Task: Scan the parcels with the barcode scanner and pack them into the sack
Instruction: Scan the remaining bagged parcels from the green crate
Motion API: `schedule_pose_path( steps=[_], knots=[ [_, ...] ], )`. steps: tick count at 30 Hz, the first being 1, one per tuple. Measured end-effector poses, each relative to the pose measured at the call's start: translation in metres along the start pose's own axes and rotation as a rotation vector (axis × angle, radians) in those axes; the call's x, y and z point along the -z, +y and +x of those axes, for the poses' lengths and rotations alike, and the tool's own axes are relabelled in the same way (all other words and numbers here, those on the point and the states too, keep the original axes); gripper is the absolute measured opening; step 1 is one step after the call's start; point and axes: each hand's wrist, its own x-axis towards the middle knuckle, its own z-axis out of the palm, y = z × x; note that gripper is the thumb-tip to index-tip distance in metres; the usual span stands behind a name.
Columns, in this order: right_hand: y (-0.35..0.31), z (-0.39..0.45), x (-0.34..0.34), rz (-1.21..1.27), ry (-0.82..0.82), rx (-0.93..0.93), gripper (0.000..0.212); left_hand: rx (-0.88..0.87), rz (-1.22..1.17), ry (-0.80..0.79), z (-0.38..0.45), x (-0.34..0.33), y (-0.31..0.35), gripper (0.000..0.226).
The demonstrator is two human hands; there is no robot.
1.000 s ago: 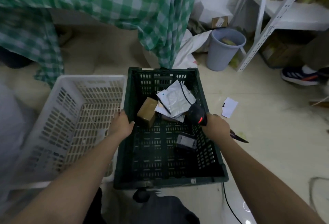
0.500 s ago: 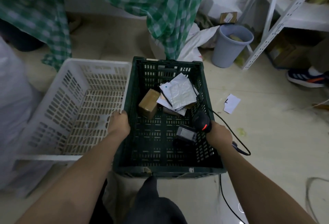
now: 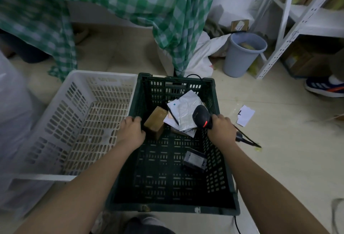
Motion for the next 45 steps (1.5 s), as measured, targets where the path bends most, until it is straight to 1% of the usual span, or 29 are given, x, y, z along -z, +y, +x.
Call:
schedule_pose_path(
  steps=[7,11,14,17,21,24,27,30,32,35,37,38,39,42,43,45],
  knots=[
    [0.012,0.074,-0.001,-0.012,0.066,-0.023,0.023,-0.163,-0.114,0.022,0.046,0.0,0.041,0.041],
    [0.032,0.095,0.005,-0.147,0.202,0.022,0.019,-0.207,-0.165,0.012,0.063,-0.005,0.057,0.036],
    [0.052,0.103,0.023,-0.262,0.29,0.049,0.019,-0.23,-0.176,0.001,0.067,-0.008,0.067,0.035],
    [0.063,0.107,0.048,-0.287,0.371,0.085,0.015,-0.24,-0.178,-0.001,0.063,-0.006,0.081,0.037],
    [0.065,0.105,0.079,-0.336,0.474,0.168,0.031,-0.282,-0.19,-0.014,0.052,0.003,0.099,0.039],
    [0.063,0.1,0.103,-0.355,0.503,0.199,0.027,-0.297,-0.195,-0.011,0.044,0.014,0.109,0.038],
    [0.069,0.09,0.122,-0.392,0.523,0.179,0.02,-0.32,-0.208,-0.003,0.035,0.028,0.121,0.036],
    [0.085,0.072,0.143,-0.44,0.505,0.128,0.025,-0.356,-0.217,0.008,0.024,0.043,0.134,0.034],
    [0.104,0.056,0.16,-0.495,0.484,0.061,0.028,-0.384,-0.214,0.006,0.016,0.052,0.143,0.035],
    [0.132,0.027,0.183,-0.497,0.567,-0.041,0.038,-0.426,-0.219,0.0,-0.001,0.064,0.161,0.033],
    [0.137,0.008,0.194,-0.499,0.542,-0.087,0.03,-0.448,-0.242,-0.008,-0.013,0.068,0.173,0.033],
    [0.137,0.001,0.195,-0.453,0.486,-0.092,0.022,-0.462,-0.254,-0.015,-0.02,0.069,0.178,0.033],
    [0.134,-0.005,0.191,-0.349,0.404,-0.11,0.015,-0.477,-0.265,-0.03,-0.027,0.069,0.182,0.033],
    [0.12,-0.031,0.163,0.082,0.113,-0.183,0.011,-0.505,-0.297,-0.11,-0.043,0.064,0.185,0.033],
    [0.115,-0.041,0.148,0.26,0.056,-0.203,0.013,-0.499,-0.313,-0.137,-0.047,0.061,0.183,0.033],
    [0.104,-0.057,0.116,0.655,-0.007,-0.258,0.024,-0.471,-0.343,-0.183,-0.05,0.054,0.174,0.034]
  ],
)
